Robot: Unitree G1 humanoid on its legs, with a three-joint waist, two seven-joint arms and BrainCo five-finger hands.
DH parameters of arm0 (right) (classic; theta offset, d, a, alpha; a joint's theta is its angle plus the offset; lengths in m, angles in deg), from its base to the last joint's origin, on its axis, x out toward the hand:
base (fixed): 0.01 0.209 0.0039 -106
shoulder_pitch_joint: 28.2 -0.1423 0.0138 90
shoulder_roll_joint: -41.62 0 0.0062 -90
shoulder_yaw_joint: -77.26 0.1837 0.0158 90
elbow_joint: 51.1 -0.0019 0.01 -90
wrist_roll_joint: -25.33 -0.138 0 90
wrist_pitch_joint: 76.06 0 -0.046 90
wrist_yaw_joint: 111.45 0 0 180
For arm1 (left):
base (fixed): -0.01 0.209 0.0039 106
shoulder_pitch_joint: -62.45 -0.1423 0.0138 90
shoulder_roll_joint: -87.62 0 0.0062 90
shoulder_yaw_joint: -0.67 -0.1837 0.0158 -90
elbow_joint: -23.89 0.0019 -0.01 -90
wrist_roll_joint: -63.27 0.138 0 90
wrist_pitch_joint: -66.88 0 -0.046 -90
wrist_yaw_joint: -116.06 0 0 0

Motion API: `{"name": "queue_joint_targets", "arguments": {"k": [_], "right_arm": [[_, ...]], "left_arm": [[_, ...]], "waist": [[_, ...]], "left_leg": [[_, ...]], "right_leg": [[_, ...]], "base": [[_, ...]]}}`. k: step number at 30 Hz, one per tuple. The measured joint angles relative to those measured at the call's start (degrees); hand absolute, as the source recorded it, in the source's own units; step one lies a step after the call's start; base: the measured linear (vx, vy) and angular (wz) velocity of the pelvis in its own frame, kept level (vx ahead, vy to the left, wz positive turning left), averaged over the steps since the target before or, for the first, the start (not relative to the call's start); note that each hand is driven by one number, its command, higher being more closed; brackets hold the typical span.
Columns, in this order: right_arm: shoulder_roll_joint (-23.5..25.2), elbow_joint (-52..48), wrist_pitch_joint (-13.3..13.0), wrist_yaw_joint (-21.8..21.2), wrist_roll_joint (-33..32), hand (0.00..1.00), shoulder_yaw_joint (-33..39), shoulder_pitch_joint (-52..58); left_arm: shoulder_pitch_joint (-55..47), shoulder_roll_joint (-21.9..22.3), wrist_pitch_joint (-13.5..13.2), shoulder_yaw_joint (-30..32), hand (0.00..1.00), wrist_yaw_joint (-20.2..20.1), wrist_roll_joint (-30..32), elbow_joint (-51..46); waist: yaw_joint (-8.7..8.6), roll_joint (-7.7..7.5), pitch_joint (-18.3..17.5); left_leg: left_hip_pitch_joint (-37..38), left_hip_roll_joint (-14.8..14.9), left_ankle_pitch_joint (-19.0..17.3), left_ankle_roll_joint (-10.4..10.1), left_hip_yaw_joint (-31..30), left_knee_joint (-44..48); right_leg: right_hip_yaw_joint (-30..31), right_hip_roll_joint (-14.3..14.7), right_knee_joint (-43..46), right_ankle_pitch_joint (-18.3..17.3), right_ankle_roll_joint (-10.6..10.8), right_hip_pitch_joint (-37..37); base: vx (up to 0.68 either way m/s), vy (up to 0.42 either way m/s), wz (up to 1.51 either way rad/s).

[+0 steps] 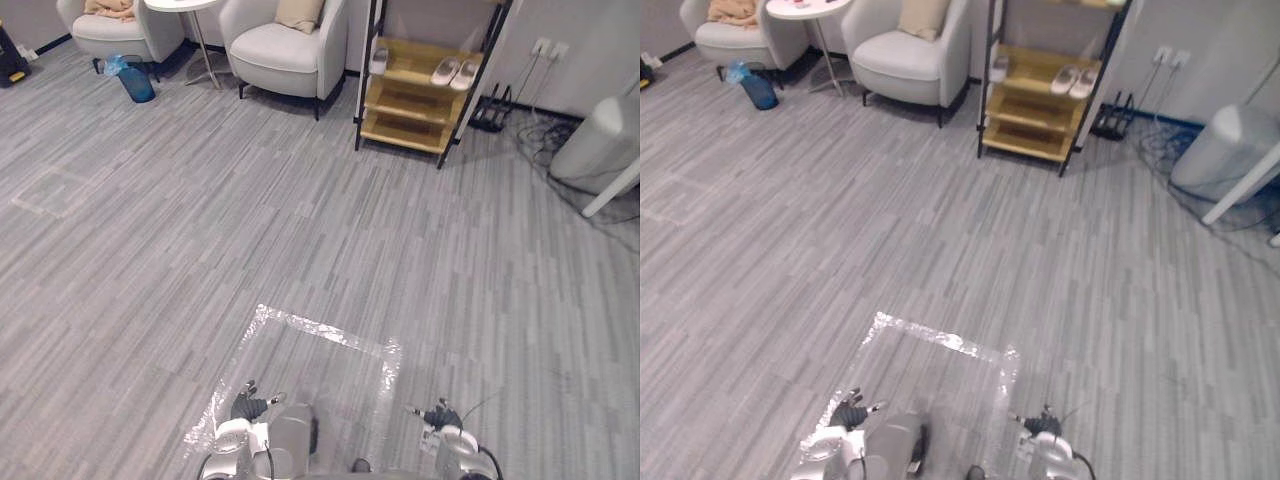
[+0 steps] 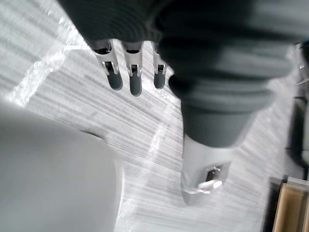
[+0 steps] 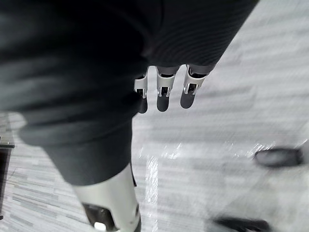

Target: Pick up cushions and gather them together orderly.

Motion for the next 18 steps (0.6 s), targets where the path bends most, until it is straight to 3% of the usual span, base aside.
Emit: {"name": "queue_joint_targets", "arguments": {"k": [2,4,6,8,9,10,12,13,15,16,17,18], "right_arm": [[0.62,0.04,0.22,-0.1,0.06,0.0,-0.45,0.07],[1.5,-0.49,0.38,-0.41,0.21,0.0,-0.57,0.53],[1.76,-0.43,0.36,-0.5,0.22,0.0,-0.51,0.68],[2.09,-0.44,0.2,-0.56,0.89,0.0,-0.47,1.62],[2.06,-0.39,0.21,-0.74,2.22,0.0,-0.5,2.36],[2.16,-0.14,0.22,-1.1,2.47,0.0,-0.48,3.14],[2.09,-1.04,0.25,-1.06,2.51,0.0,-0.33,4.47],[1.81,-1.37,0.2,-1.15,2.44,0.0,-0.38,4.85],[1.2,-1.19,0.15,-1.1,2.44,0.0,-0.23,5.09],[1.23,-0.5,0.17,-1.05,2.48,0.0,0.42,4.86],[1.7,-0.1,0.35,-1.08,2.47,0.0,0.81,4.94],[1.87,0.12,0.38,-1.09,2.47,0.0,0.89,5.12]], "left_arm": [[0.04,-0.36,-0.07,-0.07,0.0,-0.09,-0.08,-0.03],[-0.12,-1.53,0.04,-0.06,0.0,-0.14,0.34,-0.08],[-0.16,-2.16,0.14,-0.27,0.0,-0.56,0.41,0.24],[-0.65,-2.92,0.44,-1.61,0.0,-1.01,0.48,0.3],[-1.04,-3.1,0.52,-2.5,0.0,-1.05,0.7,0.26],[-1.07,-3.31,0.72,-3.15,0.0,-1.0,1.08,0.37],[-0.52,-4.24,1.18,-4.59,0.0,-0.93,1.46,1.47],[-0.64,-4.53,1.22,-4.86,0.0,-0.95,1.48,2.09],[-0.2,-4.5,1.2,-4.85,0.0,-0.86,1.46,2.8],[-0.22,-4.31,1.15,-4.68,0.0,-0.88,1.52,2.82],[-0.38,-4.31,1.16,-4.5,0.0,-0.89,1.69,2.87],[-0.76,-4.21,1.16,-4.08,0.0,-0.88,1.89,3.1]], "waist": [[0.06,-0.35,0.11],[0.3,-1.96,-0.82],[0.31,-2.74,-1.27],[0.29,-3.45,-1.93],[0.09,-3.53,-2.6],[-0.21,-3.67,-2.28],[-0.97,-4.4,-2.52],[-1.53,-4.25,-2.44],[-2.77,-4.17,-2.62],[-2.8,-4.38,-2.88],[-2.76,-5.61,-3.43],[-2.74,-6.22,-3.72]], "left_leg": [[0.16,0.04,-1.38,2.68,1.34,2.49],[2.88,0.19,-3.09,4.93,4.79,3.85],[4.69,0.03,-3.59,5.26,5.3,3.14],[9.36,-0.03,-5.44,5.39,5.23,0.42],[11.63,0.08,-7.45,4.99,4.78,-1.92],[14.95,-0.75,-9.36,5.12,4.01,-4.19],[18.57,-1.48,-9.82,5.25,3.84,-5.22],[19.86,-1.52,-9.82,5.25,3.79,-6.04],[22.6,-1.26,-9.8,5.2,2.77,-7.54],[23.24,-1.51,-9.9,4.97,1.82,-8.22],[23.24,-2.84,-10.22,4.42,1.18,-8.55],[23.21,-3.54,-10.36,4.2,0.94,-8.75]], "right_leg": [[1.19,-0.8,0.44,0.86,1.07,0.64],[4.23,-1.43,5.19,2.86,2.13,0.58],[4.96,-1.81,7.94,3.65,3.02,0.22],[5.81,-1.96,16.31,4.49,5.1,-1.92],[5.38,-1.74,23.52,5.0,8.74,-4.93],[3.99,-2.47,37.6,6.3,11.99,-11.3],[1.37,-3.9,46.48,1.0,9.02,-16.57],[-0.51,-4.36,46.7,-0.93,8.67,-17.8],[-4.98,-4.86,37.56,-3.3,6.95,-19.18],[-6.48,-4.46,26.89,-0.54,5.8,-19.22],[-5.99,-4.54,17.02,6.95,4.24,-19.56],[-5.42,-4.64,14.58,7.9,3.99,-19.9]], "base": [[0.42,0.1,-0.23],[0.49,0.117,-0.3],[0.31,0.088,-0.22],[0.28,0.07,-0.25],[0.25,0.042,-0.25],[0.23,0.033,-0.16],[0.22,0.024,0.05],[0.17,0.016,0.34],[0.19,-0.002,0.49],[0.28,-0.031,0.41],[0.26,-0.049,0.33],[0.21,-0.072,0.15]]}}
